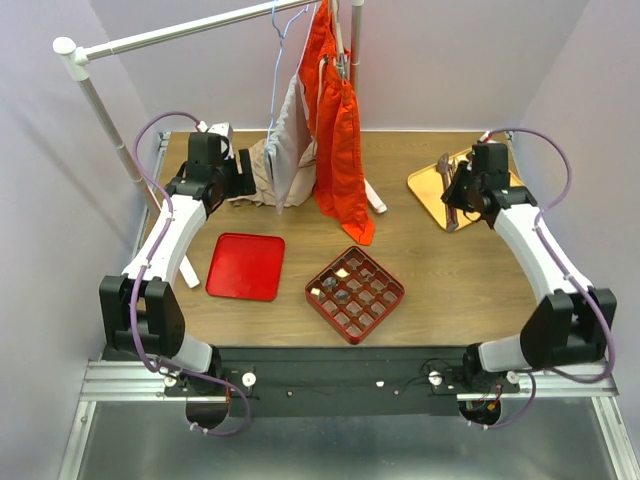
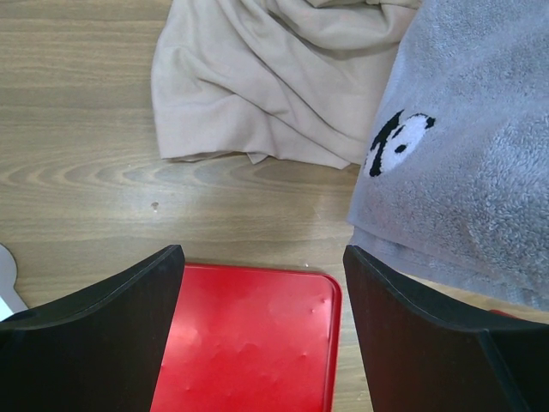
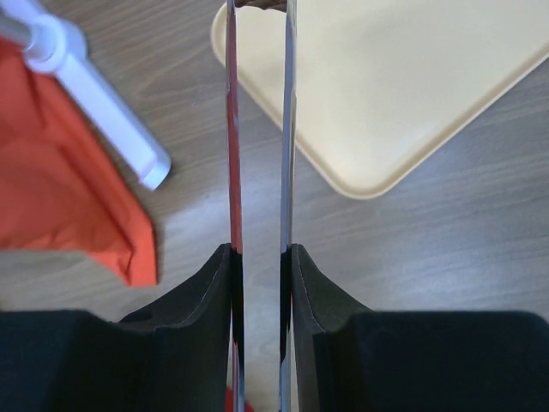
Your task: Pack the chocolate
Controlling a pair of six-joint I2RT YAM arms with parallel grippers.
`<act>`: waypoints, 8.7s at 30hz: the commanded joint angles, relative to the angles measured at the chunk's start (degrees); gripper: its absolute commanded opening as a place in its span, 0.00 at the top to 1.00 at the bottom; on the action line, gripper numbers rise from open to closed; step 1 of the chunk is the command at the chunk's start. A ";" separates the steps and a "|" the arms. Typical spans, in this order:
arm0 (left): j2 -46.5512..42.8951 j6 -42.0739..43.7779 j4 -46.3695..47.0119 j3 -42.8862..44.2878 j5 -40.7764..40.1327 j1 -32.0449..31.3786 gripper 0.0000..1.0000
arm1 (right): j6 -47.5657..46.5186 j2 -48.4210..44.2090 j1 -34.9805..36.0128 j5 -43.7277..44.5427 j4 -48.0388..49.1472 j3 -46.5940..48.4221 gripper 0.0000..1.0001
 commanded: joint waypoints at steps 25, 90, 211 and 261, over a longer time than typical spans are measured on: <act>1.45 -3.14 2.27 2.24 2.42 0.28 0.15 | -2.95 -25.45 8.17 -28.50 -36.61 -5.03 0.80; 3.74 -2.00 2.27 3.83 1.80 0.28 0.16 | -1.72 -23.79 13.44 -26.74 -40.31 -6.43 0.57; -0.84 1.78 0.16 0.49 -0.57 1.16 0.16 | 2.41 0.30 -14.86 -10.12 -1.97 1.49 0.94; 3.47 -1.39 -1.25 5.76 -2.85 1.16 0.16 | -3.30 -21.15 24.78 -33.07 -43.47 -2.92 0.94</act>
